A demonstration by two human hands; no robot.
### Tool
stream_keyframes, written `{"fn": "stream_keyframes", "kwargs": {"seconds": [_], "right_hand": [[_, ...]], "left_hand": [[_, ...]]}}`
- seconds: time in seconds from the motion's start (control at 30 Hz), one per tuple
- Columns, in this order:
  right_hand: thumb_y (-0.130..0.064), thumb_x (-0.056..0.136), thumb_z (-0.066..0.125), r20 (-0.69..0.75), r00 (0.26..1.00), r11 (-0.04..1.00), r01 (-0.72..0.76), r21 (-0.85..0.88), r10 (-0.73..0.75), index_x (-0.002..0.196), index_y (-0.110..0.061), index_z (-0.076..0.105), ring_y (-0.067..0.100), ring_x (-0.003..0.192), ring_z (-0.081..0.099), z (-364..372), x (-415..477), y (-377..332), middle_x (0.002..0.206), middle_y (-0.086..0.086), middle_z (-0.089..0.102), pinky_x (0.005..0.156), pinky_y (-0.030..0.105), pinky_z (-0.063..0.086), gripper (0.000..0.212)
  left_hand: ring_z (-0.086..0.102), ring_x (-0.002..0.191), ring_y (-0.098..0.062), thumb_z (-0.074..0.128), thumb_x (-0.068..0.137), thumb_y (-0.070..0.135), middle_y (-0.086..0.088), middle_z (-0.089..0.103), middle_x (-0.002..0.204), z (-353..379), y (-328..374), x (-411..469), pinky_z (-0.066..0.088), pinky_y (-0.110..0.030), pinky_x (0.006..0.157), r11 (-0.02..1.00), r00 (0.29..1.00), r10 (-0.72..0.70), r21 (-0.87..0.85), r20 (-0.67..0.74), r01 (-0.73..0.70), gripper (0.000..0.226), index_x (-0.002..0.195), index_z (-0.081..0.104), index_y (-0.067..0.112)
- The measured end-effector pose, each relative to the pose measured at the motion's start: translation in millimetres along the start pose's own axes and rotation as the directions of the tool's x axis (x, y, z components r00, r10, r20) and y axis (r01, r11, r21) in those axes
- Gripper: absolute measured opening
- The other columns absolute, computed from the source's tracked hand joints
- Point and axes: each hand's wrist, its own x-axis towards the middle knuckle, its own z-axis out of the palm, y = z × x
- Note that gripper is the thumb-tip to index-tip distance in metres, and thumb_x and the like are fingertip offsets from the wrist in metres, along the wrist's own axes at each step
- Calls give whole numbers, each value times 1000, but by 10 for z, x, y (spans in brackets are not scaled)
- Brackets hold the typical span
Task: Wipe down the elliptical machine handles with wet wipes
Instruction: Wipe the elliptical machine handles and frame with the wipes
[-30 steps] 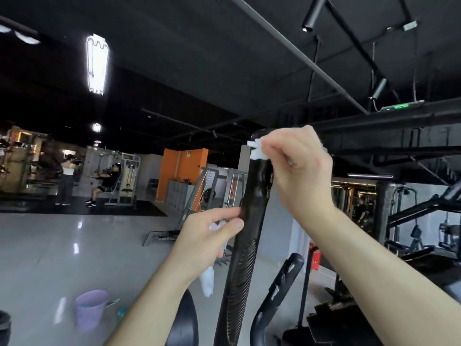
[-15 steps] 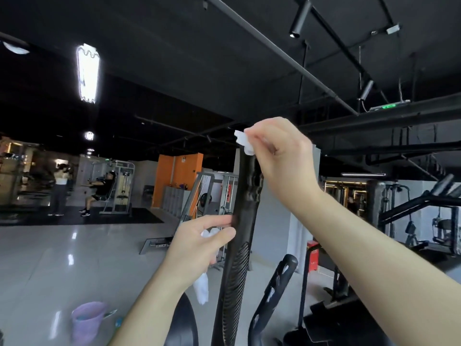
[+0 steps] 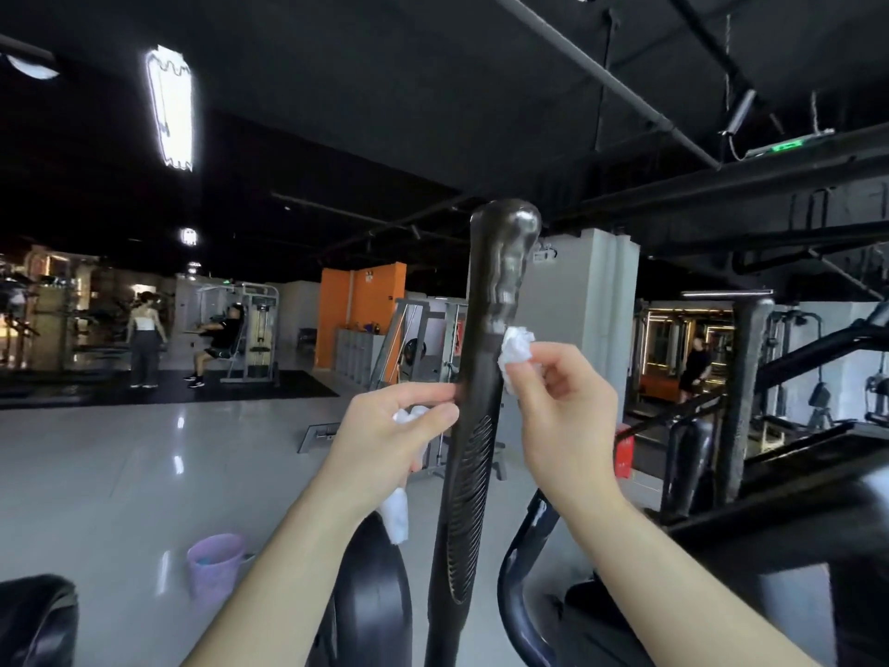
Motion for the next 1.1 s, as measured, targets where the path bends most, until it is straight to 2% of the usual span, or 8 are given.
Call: {"fn": "stream_keyframes", "kwargs": {"seconds": [0.07, 0.13, 0.33, 0.43, 0.6, 0.8, 0.93, 1.1], "right_hand": [[-22, 99, 70, 5, 1000, 1000, -11, 25, 11, 98, -25, 71, 19, 81, 66, -17, 56, -88, 90, -1, 71, 77, 32, 55, 3], [-18, 98, 69, -9, 999, 999, 33, -12, -33, 105, -29, 70, 16, 85, 66, -24, 185, -226, 99, -1, 71, 77, 22, 53, 13], [-33, 93, 74, -10, 999, 996, 31, -88, -32, 95, -34, 73, -3, 90, 63, -3, 285, -407, 103, -14, 71, 77, 10, 46, 3], [-23, 92, 75, -42, 993, 981, 101, -163, -109, 90, -32, 73, -2, 83, 61, 13, 317, -380, 97, -12, 73, 76, 13, 43, 10], [-11, 93, 72, -78, 996, 999, 41, -36, -43, 92, -22, 75, 17, 76, 71, 38, 268, -204, 87, 0, 74, 72, 24, 56, 11], [-4, 93, 73, 60, 987, 986, -152, 67, 148, 91, -14, 76, 8, 63, 67, -49, -57, 80, 74, 2, 74, 65, 21, 52, 11], [-4, 93, 72, 20, 982, 952, -188, 241, 189, 88, -18, 72, 14, 63, 64, 20, 190, 27, 69, 3, 70, 64, 26, 50, 15], [-11, 95, 74, 41, 963, 897, -264, 355, 267, 95, -14, 77, 8, 73, 67, 68, 67, 145, 83, -2, 77, 72, 20, 52, 4]], "left_hand": [[47, 52, -11, 73, 92, 28, -1, 53, 57, 14, -17, -3, 39, -17, 48, 1000, 1000, 1, 15, -8, -1, 18, 102, 79, 41], [47, 51, -10, 73, 92, 28, 8, 56, 55, 23, -26, 7, 39, -17, 47, 1000, 1000, -2, 20, -9, 2, 17, 103, 79, 40], [45, 49, -9, 74, 92, 28, 14, 56, 52, -6, -58, 28, 37, -14, 45, 1000, 1000, -4, 15, 4, 4, 19, 109, 78, 37], [46, 50, -9, 74, 92, 29, 14, 56, 52, -4, -66, 46, 37, -13, 46, 1000, 1000, -1, 31, -3, 1, 19, 108, 78, 37], [44, 49, -8, 75, 91, 28, 15, 54, 52, -7, -90, 35, 37, -14, 46, 1000, 1000, 2, 12, -13, -2, 18, 107, 79, 38], [42, 51, -11, 75, 92, 26, 10, 50, 51, 26, -103, 13, 37, -16, 46, 1000, 1000, 2, -22, -27, -3, 18, 105, 80, 37], [39, 49, -10, 73, 94, 21, 12, 48, 49, 40, -81, 5, 36, -16, 46, 1000, 999, -1, -2, -45, 1, 18, 105, 79, 34], [38, 50, -13, 73, 93, 23, 1, 44, 51, 55, -44, -9, 33, -20, 44, 999, 998, -32, 10, -58, 33, 18, 98, 79, 39]]}}
